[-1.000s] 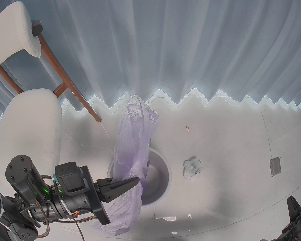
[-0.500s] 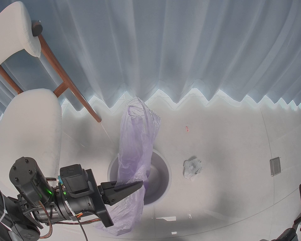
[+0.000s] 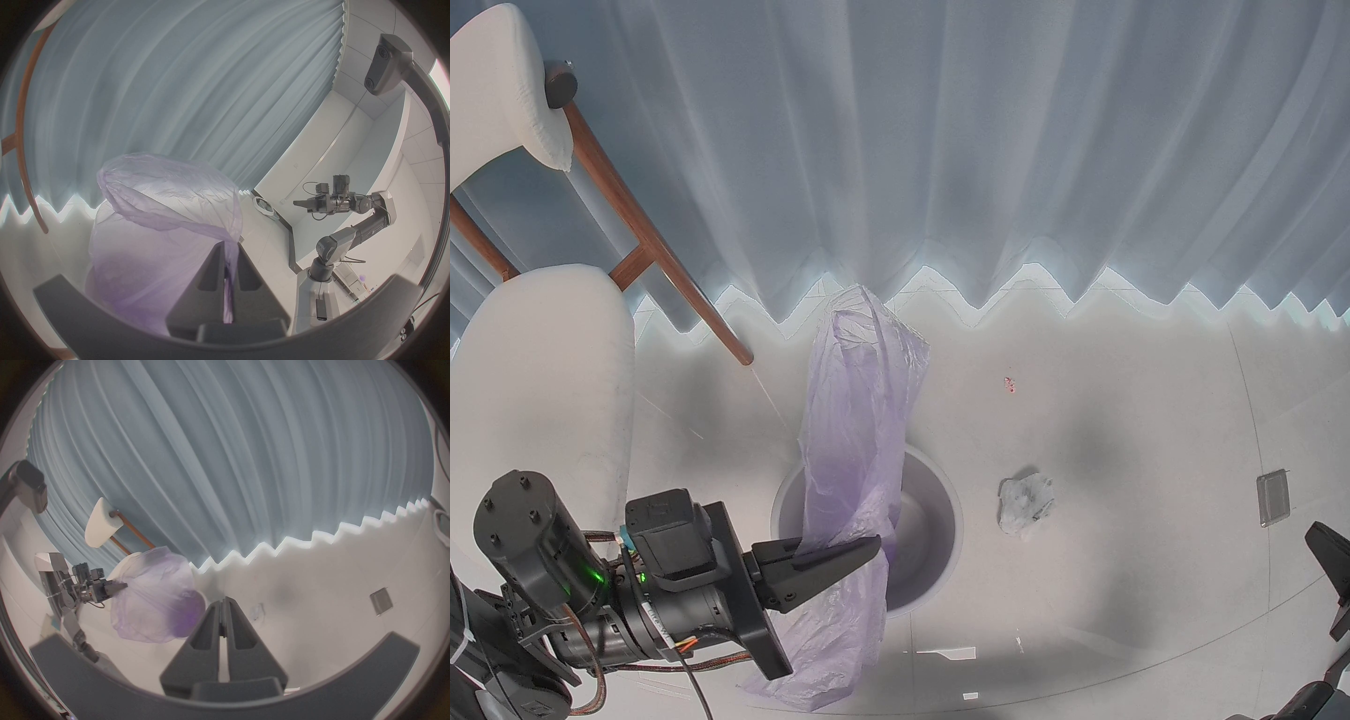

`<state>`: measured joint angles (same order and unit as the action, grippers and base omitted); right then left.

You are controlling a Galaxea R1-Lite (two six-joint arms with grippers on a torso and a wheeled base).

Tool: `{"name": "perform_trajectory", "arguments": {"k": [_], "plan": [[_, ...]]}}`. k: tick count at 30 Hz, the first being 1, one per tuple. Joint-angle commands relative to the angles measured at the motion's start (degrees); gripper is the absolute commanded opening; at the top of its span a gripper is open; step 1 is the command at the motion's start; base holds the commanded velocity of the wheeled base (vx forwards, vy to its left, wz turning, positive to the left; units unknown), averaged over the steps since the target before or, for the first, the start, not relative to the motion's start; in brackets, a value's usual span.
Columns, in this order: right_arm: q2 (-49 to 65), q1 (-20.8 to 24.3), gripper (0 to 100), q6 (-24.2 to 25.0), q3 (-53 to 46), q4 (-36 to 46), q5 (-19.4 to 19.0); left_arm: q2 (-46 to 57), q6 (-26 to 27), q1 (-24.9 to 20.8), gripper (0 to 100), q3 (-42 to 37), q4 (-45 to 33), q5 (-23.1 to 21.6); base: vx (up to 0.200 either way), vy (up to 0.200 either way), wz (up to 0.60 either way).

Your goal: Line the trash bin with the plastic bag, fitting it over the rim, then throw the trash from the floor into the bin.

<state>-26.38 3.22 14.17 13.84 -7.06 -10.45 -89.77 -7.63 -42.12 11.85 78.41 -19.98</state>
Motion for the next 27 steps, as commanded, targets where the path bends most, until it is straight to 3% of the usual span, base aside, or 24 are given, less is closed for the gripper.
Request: {"name": "perform_trajectory", "arguments": {"k": [1, 6, 9, 10, 11, 14, 16, 17, 18, 22, 25, 26, 27], "plan": [[-10.45, 0.39, 0, 1.65, 2.60, -2.17, -3.79, -0.40, -0.10, -0.16, 0, -0.25, 0.43, 0.12, 0.000, 0.000, 0.00], [-17.56, 0.74, 0, 1.74, 3.21, -8.41, -7.75, -0.14, -0.10, -0.33, 0, 0.10, 0.52, 0.73, 0.000, 0.000, 0.00], [-19.06, 1.53, 0, 1.74, 3.30, -9.20, -8.27, -0.14, -0.19, -0.33, 0, 0.28, 0.52, 1.61, 0.000, 0.000, 0.00], [-23.01, 6.27, 0, 2.45, 3.30, -10.08, -9.15, -0.23, -0.10, -0.33, 0, 0.89, 0.52, 4.25, 0.000, 0.000, 0.00], [-23.28, 6.89, 0, 2.53, 3.30, -10.08, -9.24, -0.23, -0.19, -0.33, 0, 0.98, 0.52, 4.42, 0.000, 0.000, 0.00], [-24.86, 16.21, 0, 5.26, 2.78, -9.47, -10.12, -0.05, -0.10, -0.33, 0, 1.25, 0.52, 5.13, 0.000, 0.000, 0.00], [-25.30, 18.40, 0, 6.58, 2.78, -9.47, -10.47, 0.04, -0.10, -0.42, 0, 1.25, 0.52, 5.21, 0.000, 0.000, 0.00], [-27.58, 23.59, 0, 11.23, 3.04, -9.82, -10.73, 0.12, -0.02, -0.42, 0, 1.42, 0.60, 5.30, 0.000, 0.000, 0.00], [-28.73, 25.43, 0, 13.61, 3.30, -10.08, -10.82, 0.12, -0.02, -0.42, 0, 1.42, 0.60, 5.48, 0.000, 0.000, 0.00], [-31.36, 30.00, 0, 20.11, 4.36, -10.17, -13.02, 0.21, 0.07, -0.42, 0, 1.51, 0.52, 6.80, 0.000, 0.000, 0.00], [-31.80, 32.82, 0, 22.22, 4.09, -9.90, -17.77, 0.21, 0.16, -0.42, 0, 1.60, 0.52, 6.88, 0.000, 0.000, 0.00], [-31.80, 32.82, 0, 22.22, 4.09, -9.90, -17.77, 0.21, 0.16, -0.42, 0, 1.60, 0.52, 6.88, 0.000, 0.000, 0.00], [-32.33, 34.66, 0, 23.36, 3.65, -9.29, -21.98, 0.04, 0.16, -0.51, 0, 1.60, 0.52, 6.88, 0.000, 0.000, 0.00]]}}
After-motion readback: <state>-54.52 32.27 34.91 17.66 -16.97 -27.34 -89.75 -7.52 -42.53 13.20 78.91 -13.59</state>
